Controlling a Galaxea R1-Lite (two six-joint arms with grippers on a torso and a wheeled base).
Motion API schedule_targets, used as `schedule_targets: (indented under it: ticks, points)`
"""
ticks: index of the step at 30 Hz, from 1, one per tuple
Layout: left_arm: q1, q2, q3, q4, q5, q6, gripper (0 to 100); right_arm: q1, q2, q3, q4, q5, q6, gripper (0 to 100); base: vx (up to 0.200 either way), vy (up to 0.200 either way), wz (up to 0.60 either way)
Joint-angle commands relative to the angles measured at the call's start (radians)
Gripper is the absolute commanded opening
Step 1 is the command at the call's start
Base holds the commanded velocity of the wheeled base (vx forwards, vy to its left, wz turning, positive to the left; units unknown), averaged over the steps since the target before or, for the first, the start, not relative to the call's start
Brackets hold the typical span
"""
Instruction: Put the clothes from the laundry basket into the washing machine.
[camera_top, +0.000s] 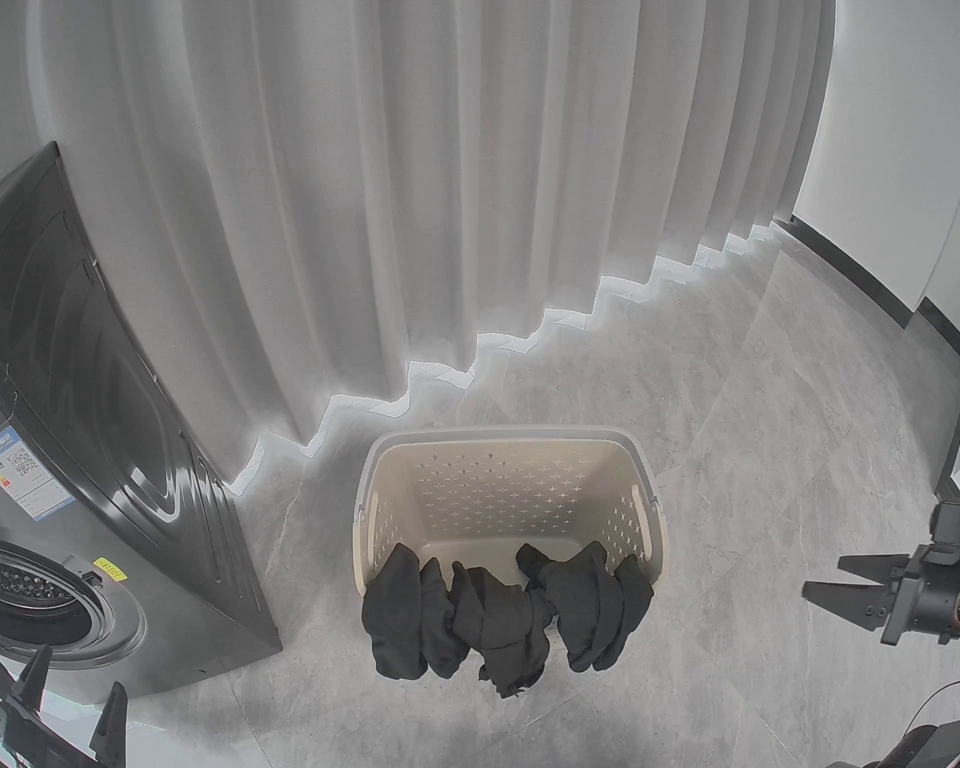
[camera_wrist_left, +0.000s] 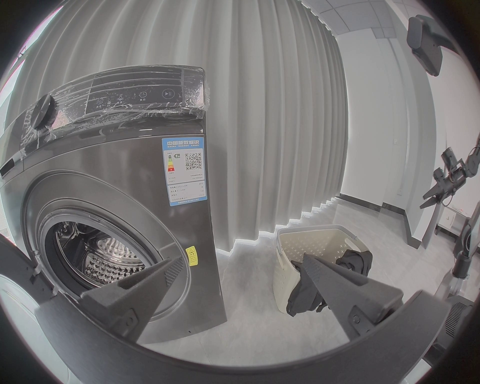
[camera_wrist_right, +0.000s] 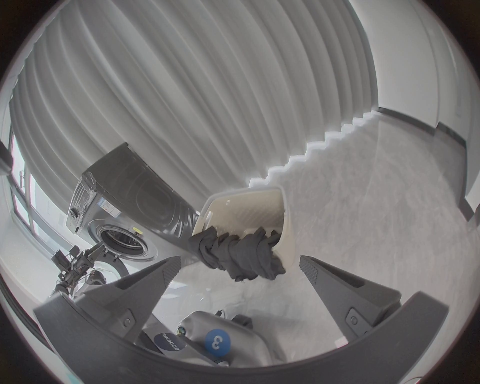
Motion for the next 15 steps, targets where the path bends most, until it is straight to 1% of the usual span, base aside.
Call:
schedule_targets:
  ticks: [1, 5, 6, 7, 11, 13, 15]
  points:
    - [0.0, -0.013, 0.018, 0.0, 0.0, 0.0, 100, 0.097, 0.281, -0.012, -0.079, 0.01, 0.059, 100, 0.0, 0.0, 0.0]
    - [0.0, -0.013, 0.018, 0.0, 0.0, 0.0, 100, 0.148, 0.38, -0.011, -0.179, 0.004, 0.127, 100, 0.0, 0.0, 0.0]
    - [0.0, -0.013, 0.018, 0.0, 0.0, 0.0, 100, 0.148, 0.383, -0.011, -0.182, 0.002, 0.128, 100, 0.0, 0.0, 0.0]
    - [0.0, -0.013, 0.018, 0.0, 0.0, 0.0, 100, 0.154, 0.425, -0.009, -0.214, 0.002, 0.141, 100, 0.0, 0.0, 0.0]
    - [0.0, -0.013, 0.018, 0.0, 0.0, 0.0, 100, 0.154, 0.515, -0.011, -0.242, 0.001, 0.144, 100, 0.0, 0.0, 0.0]
    - [0.0, -0.013, 0.018, 0.0, 0.0, 0.0, 100, 0.149, 0.558, -0.011, -0.262, -0.002, 0.153, 100, 0.0, 0.0, 0.0]
    - [0.0, -0.013, 0.018, 0.0, 0.0, 0.0, 100, 0.148, 0.603, -0.009, -0.293, -0.016, 0.162, 100, 0.0, 0.0, 0.0]
